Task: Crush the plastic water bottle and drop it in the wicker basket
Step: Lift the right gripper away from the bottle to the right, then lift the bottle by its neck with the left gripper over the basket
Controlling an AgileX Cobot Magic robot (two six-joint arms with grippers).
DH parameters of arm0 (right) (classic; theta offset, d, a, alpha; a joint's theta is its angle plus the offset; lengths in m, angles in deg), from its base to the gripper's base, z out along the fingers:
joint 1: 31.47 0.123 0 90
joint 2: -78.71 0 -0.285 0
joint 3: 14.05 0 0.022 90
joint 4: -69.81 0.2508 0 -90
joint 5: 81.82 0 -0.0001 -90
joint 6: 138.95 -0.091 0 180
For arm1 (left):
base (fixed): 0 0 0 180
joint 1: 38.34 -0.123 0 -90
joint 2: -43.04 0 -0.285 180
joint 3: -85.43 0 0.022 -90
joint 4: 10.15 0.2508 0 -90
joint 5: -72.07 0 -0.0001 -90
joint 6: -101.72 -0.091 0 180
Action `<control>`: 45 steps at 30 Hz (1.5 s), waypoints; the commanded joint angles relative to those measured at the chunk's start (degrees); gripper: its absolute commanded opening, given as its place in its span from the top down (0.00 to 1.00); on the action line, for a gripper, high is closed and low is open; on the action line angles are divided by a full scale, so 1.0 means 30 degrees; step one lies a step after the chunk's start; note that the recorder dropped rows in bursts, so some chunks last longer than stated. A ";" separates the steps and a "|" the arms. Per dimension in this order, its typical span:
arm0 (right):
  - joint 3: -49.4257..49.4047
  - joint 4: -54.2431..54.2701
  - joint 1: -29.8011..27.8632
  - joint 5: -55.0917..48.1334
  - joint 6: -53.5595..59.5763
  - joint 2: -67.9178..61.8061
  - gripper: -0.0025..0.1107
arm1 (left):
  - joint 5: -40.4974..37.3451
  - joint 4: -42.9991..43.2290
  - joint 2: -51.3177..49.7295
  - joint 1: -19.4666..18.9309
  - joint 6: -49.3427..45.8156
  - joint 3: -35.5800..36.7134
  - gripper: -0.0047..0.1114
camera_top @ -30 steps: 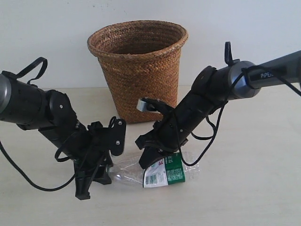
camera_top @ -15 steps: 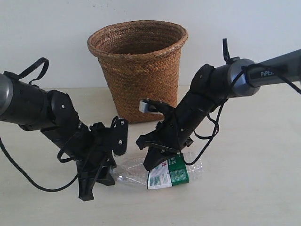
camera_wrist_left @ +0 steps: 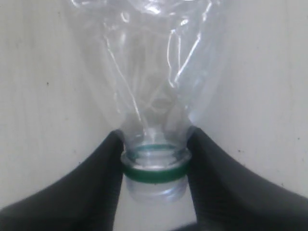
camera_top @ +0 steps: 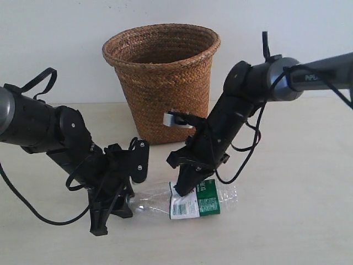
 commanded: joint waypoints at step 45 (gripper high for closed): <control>-1.0040 0.1573 -0.8332 0.4335 0.5583 0.9057 0.98 | 0.5032 -0.0164 0.5630 -0.1689 -0.0427 -0.6557 0.65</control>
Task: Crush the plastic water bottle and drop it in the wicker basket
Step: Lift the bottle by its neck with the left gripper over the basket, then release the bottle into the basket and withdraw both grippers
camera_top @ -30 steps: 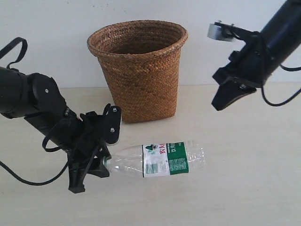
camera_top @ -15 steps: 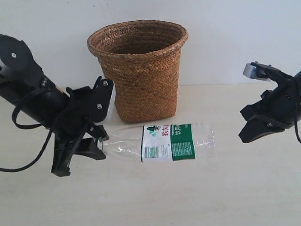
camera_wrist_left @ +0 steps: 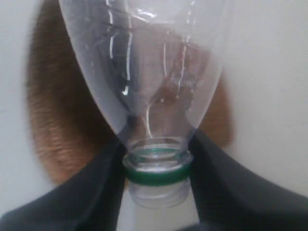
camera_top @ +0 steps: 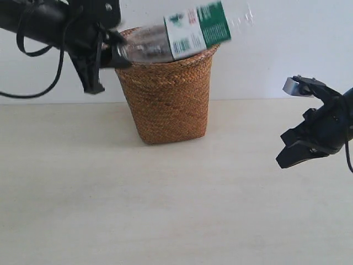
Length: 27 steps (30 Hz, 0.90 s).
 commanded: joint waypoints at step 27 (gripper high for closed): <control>0.0040 0.2613 0.1224 0.1813 0.0700 0.0201 0.98 | 0.0427 0.0061 0.1247 -0.0754 0.2266 -0.0212 0.90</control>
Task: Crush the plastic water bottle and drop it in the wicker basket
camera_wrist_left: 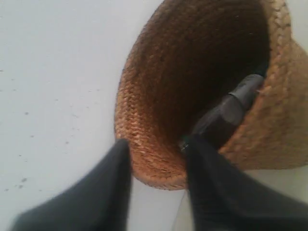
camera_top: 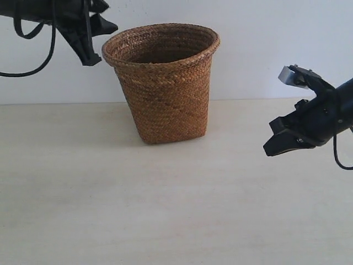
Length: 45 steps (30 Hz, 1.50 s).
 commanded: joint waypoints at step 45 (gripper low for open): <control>-0.5579 -1.5767 -0.0723 0.5991 -1.4488 1.4690 0.98 | -0.6862 1.0864 1.1568 -0.1567 2.4619 1.0718 0.92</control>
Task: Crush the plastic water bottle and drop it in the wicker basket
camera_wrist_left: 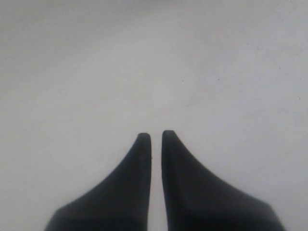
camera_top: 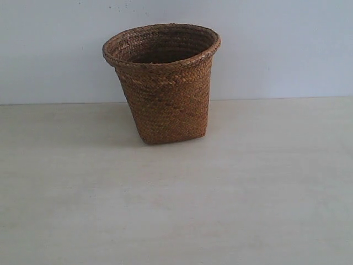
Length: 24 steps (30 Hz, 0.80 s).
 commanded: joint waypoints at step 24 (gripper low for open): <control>-1.0270 0.0465 0.2196 1.1098 0.0534 1.3407 0.98 | 0.9066 -0.0237 1.6830 -0.0030 0.3785 1.1062 0.92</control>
